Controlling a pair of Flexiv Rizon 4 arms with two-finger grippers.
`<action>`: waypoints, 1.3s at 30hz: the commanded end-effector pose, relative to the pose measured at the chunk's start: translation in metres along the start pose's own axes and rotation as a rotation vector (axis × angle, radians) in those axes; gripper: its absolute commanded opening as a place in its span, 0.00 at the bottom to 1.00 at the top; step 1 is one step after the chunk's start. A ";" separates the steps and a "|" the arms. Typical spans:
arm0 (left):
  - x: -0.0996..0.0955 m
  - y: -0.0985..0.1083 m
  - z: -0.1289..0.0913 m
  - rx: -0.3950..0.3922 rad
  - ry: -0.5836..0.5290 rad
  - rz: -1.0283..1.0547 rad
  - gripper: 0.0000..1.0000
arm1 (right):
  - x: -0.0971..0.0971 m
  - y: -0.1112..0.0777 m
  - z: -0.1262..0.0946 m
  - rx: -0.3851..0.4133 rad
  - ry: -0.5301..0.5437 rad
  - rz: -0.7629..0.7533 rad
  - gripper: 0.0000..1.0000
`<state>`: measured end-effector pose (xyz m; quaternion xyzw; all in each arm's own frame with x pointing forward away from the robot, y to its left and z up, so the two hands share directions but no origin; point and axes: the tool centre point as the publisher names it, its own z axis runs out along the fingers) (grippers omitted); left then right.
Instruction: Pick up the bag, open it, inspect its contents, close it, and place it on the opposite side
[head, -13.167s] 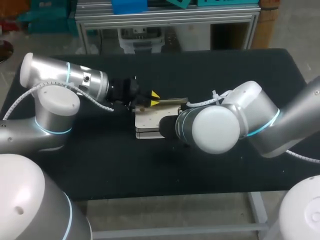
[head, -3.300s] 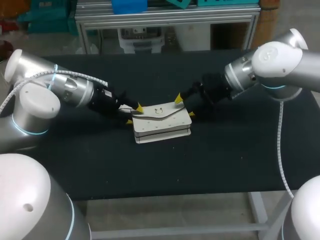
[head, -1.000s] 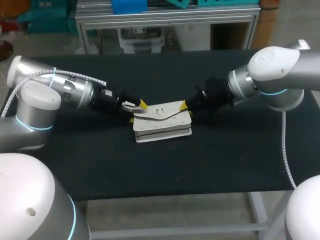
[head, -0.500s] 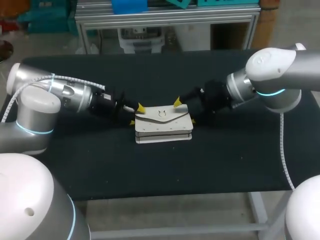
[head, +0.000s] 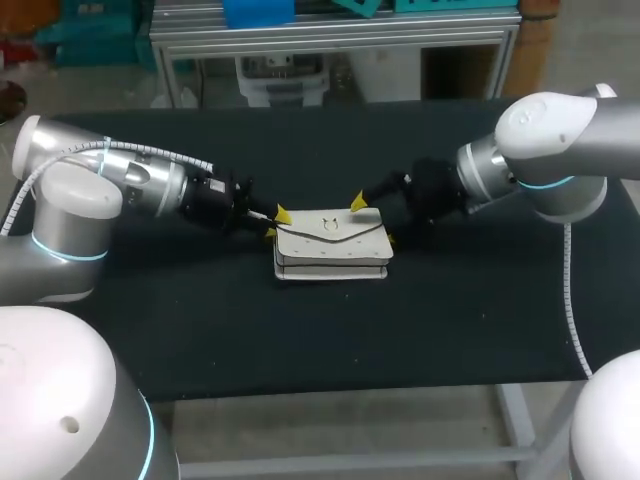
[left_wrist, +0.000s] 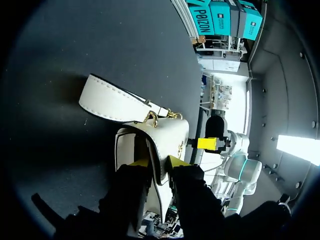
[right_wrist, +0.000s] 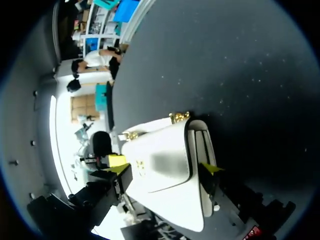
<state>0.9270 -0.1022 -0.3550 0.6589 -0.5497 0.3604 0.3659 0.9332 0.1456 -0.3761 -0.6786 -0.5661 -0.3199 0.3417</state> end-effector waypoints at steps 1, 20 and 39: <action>0.006 0.006 0.003 0.016 -0.011 -0.001 0.00 | 0.002 -0.001 -0.001 -0.003 0.002 -0.005 0.65; -0.009 0.011 -0.001 0.038 -0.029 -0.051 0.93 | 0.005 -0.004 -0.008 -0.022 0.003 -0.016 1.00; -0.022 0.010 0.015 0.006 0.017 -0.144 0.00 | 0.006 -0.009 0.006 0.021 0.006 -0.029 0.25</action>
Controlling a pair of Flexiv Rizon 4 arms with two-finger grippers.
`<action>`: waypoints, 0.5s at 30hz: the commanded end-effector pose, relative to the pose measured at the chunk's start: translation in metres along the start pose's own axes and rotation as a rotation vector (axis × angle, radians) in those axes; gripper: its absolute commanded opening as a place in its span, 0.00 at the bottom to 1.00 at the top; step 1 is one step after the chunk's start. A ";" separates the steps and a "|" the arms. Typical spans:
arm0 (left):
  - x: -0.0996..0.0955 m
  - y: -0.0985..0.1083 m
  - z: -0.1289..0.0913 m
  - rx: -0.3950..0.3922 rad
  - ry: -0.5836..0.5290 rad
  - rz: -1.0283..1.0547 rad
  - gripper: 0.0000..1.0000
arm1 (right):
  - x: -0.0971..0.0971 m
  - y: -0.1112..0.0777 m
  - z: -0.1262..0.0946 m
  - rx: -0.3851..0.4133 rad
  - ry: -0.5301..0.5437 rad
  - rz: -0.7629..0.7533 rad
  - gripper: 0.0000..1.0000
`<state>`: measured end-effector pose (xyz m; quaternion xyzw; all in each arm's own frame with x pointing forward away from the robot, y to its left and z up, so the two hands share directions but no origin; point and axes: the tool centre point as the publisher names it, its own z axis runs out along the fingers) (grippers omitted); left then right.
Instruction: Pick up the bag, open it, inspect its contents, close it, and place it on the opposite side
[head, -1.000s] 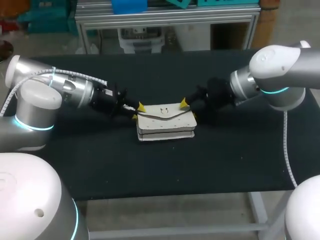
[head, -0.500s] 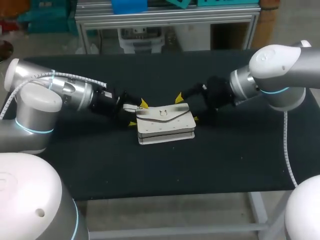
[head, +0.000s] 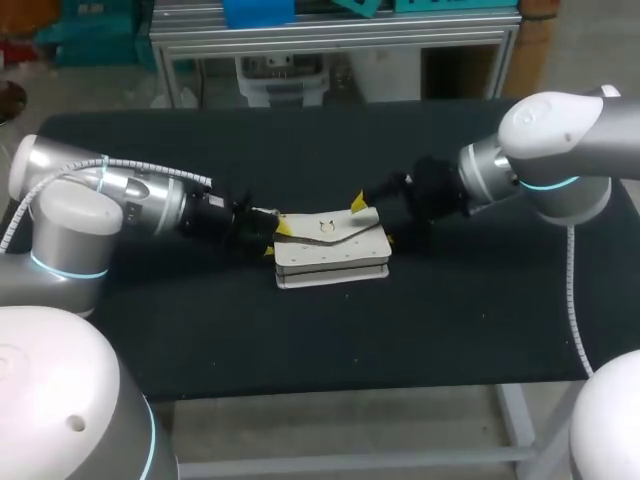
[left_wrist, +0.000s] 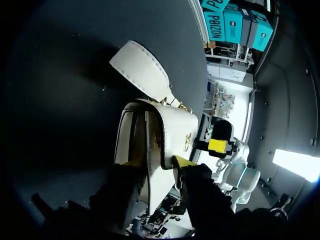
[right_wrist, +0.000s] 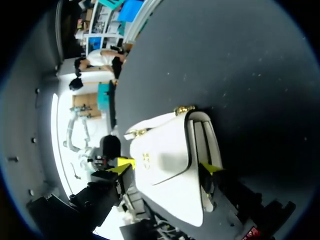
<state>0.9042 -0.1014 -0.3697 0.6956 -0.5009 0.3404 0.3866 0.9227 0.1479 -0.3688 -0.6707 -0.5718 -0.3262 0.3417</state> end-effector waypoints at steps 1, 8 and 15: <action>-0.004 -0.012 0.010 -0.006 0.010 -0.011 0.00 | 0.001 0.002 0.009 0.023 -0.009 -0.016 0.00; -0.002 -0.012 0.006 0.014 -0.007 -0.010 0.00 | -0.005 -0.003 0.003 0.025 -0.021 -0.029 0.00; 0.009 0.001 -0.007 0.061 -0.041 0.030 1.00 | -0.004 -0.006 -0.011 0.024 -0.029 -0.036 0.98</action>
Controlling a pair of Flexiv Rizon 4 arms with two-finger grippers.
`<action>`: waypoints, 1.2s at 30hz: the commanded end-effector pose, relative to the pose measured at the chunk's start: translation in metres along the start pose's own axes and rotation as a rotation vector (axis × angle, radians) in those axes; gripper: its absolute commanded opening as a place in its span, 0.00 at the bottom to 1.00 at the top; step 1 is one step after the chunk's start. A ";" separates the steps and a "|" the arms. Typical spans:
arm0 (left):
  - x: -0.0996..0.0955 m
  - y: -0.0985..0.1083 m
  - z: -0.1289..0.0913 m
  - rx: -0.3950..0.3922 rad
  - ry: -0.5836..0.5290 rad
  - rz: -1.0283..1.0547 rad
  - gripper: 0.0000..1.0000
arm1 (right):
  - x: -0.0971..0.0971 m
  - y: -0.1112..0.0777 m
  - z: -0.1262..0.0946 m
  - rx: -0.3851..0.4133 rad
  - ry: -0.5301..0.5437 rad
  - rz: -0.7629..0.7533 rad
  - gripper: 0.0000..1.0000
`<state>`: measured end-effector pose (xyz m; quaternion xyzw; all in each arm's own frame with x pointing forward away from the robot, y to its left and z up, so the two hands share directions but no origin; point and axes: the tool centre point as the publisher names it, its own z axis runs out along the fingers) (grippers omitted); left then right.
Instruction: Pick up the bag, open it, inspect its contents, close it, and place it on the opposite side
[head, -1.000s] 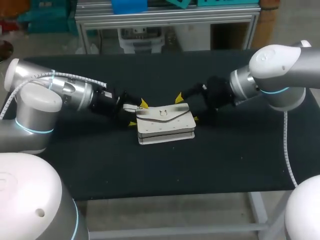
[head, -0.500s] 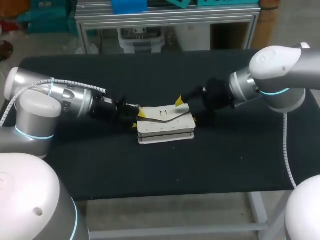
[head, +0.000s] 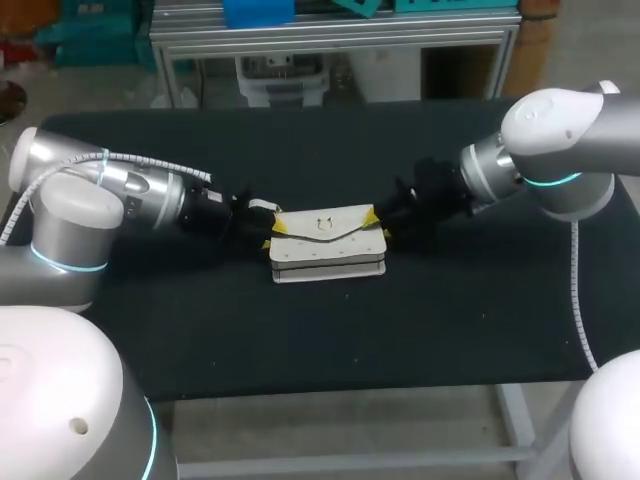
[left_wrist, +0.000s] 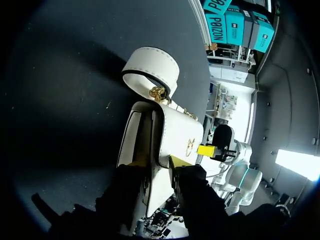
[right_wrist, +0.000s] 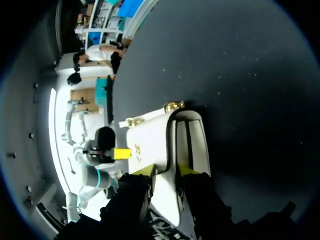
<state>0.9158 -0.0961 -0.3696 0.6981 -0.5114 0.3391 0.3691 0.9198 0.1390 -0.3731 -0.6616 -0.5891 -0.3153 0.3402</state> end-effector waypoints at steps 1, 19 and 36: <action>0.010 0.014 -0.005 0.050 -0.015 0.009 1.00 | 0.005 -0.004 -0.007 -0.002 -0.009 -0.012 1.00; 0.012 0.024 -0.046 0.209 -0.138 -0.007 1.00 | 0.001 -0.018 -0.018 -0.009 -0.029 -0.046 0.42; 0.000 0.017 -0.063 0.253 -0.164 -0.052 1.00 | -0.014 -0.020 0.004 0.034 -0.038 -0.015 0.24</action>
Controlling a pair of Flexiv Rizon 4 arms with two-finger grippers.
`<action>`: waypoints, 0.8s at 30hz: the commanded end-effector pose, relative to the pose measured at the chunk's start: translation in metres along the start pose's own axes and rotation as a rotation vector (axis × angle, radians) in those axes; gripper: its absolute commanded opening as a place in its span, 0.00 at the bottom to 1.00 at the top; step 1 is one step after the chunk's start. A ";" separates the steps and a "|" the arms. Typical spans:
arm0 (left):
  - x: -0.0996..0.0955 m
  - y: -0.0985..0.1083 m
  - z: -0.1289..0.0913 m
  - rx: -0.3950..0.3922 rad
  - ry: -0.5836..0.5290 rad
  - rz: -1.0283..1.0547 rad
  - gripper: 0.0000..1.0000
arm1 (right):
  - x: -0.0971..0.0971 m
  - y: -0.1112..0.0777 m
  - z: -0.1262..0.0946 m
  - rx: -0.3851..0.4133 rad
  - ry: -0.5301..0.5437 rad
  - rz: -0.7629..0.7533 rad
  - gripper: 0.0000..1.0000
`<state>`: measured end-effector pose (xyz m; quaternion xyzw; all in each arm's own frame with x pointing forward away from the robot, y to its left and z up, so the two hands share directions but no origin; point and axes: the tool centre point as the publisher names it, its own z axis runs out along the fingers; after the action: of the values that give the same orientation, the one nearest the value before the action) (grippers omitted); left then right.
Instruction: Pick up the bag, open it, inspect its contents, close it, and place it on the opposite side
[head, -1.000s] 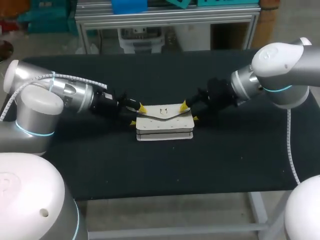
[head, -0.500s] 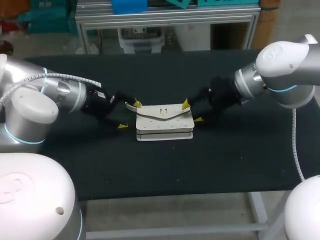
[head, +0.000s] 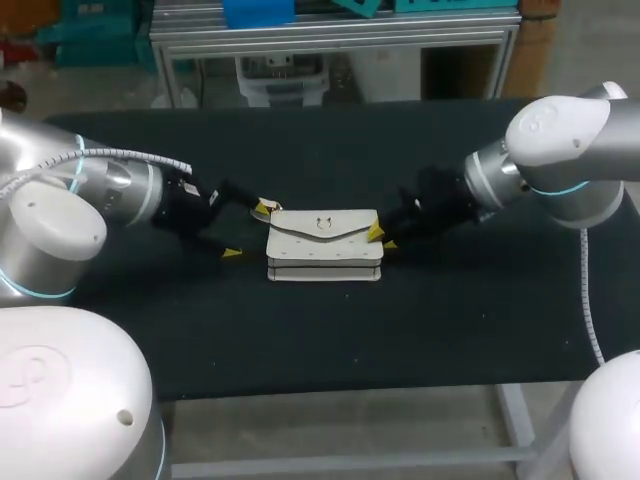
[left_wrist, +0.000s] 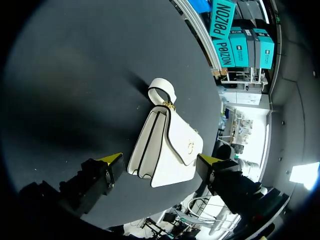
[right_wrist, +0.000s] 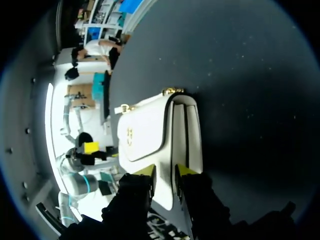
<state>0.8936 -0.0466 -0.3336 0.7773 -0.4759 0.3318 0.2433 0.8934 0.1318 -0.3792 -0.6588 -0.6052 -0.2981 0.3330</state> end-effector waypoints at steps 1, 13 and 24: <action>-0.003 -0.001 0.000 0.001 0.002 -0.003 1.00 | -0.002 0.006 0.008 0.012 0.001 0.004 0.24; -0.003 -0.014 -0.006 -0.017 -0.085 0.048 1.00 | 0.000 0.021 -0.009 -0.018 -0.052 -0.066 0.00; -0.011 -0.037 -0.014 -0.020 -0.208 0.088 1.00 | -0.028 0.035 -0.046 0.001 -0.130 -0.093 0.00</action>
<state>0.9113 -0.0149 -0.3367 0.7791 -0.5301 0.2761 0.1893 0.9216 0.0832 -0.3810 -0.6521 -0.6532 -0.2745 0.2698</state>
